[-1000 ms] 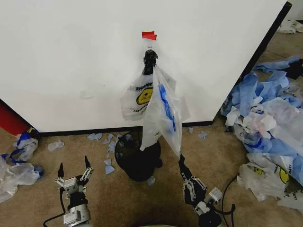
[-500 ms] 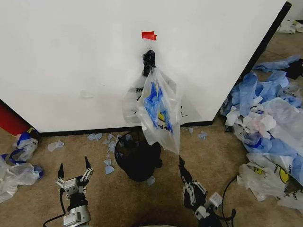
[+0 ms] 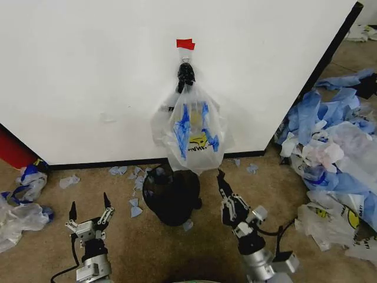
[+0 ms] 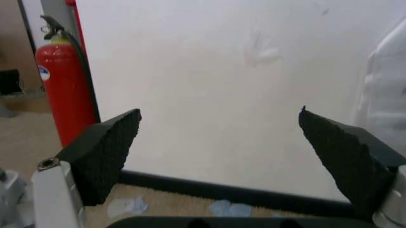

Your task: Pick up the garbage bag from the wall and place it over the trash bin.

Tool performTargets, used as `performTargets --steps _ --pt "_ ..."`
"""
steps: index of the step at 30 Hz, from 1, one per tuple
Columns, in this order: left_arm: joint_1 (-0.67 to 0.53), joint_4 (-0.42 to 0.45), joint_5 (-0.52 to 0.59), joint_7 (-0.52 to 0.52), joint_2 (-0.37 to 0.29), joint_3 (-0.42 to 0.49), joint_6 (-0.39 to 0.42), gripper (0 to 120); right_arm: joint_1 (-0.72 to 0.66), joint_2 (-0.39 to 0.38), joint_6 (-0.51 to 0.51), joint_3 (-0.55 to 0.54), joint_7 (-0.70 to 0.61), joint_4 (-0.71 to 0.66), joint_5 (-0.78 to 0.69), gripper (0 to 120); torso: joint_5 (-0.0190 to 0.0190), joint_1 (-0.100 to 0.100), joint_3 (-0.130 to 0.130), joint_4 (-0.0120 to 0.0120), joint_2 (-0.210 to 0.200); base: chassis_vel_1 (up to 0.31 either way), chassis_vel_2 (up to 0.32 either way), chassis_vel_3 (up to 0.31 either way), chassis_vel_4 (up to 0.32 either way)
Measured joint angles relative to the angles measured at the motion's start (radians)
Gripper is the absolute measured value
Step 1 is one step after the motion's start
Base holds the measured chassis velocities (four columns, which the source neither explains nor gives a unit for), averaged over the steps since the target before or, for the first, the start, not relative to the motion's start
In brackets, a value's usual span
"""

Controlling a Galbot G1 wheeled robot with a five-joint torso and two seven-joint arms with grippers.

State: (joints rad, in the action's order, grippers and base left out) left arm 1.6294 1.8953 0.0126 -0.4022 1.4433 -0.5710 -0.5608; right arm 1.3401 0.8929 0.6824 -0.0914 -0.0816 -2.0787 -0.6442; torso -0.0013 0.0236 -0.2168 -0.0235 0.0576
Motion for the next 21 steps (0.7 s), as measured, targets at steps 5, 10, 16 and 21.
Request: performTargets --steps 5,10,16,21 --pt "0.006 0.088 0.035 0.003 -0.009 0.012 0.037 98 -0.047 0.001 -0.016 -0.009 0.0 0.019 -0.035 0 0.0 0.0 0.0 -0.0001 0.0 0.0 0.0 0.0 0.0" --pt "0.029 0.281 0.157 0.036 -0.056 0.046 0.144 99 -0.074 0.013 -0.021 -0.024 0.001 0.053 -0.048 0 0.0002 0.0 0.0 -0.0001 0.0 0.0 0.0 0.0 0.0" --pt "0.03 0.413 0.324 0.068 -0.161 0.079 0.241 99 -0.096 0.021 -0.033 -0.052 0.004 0.071 -0.054 0 -0.0001 0.0 0.0 -0.0001 0.0 0.0 0.0 0.0 0.0" --pt "0.029 0.457 0.452 0.069 -0.278 0.089 0.298 99 -0.118 0.026 -0.049 -0.079 0.003 0.081 -0.057 0 -0.0002 0.0 0.0 -0.0001 0.0 0.0 0.0 0.0 0.0"
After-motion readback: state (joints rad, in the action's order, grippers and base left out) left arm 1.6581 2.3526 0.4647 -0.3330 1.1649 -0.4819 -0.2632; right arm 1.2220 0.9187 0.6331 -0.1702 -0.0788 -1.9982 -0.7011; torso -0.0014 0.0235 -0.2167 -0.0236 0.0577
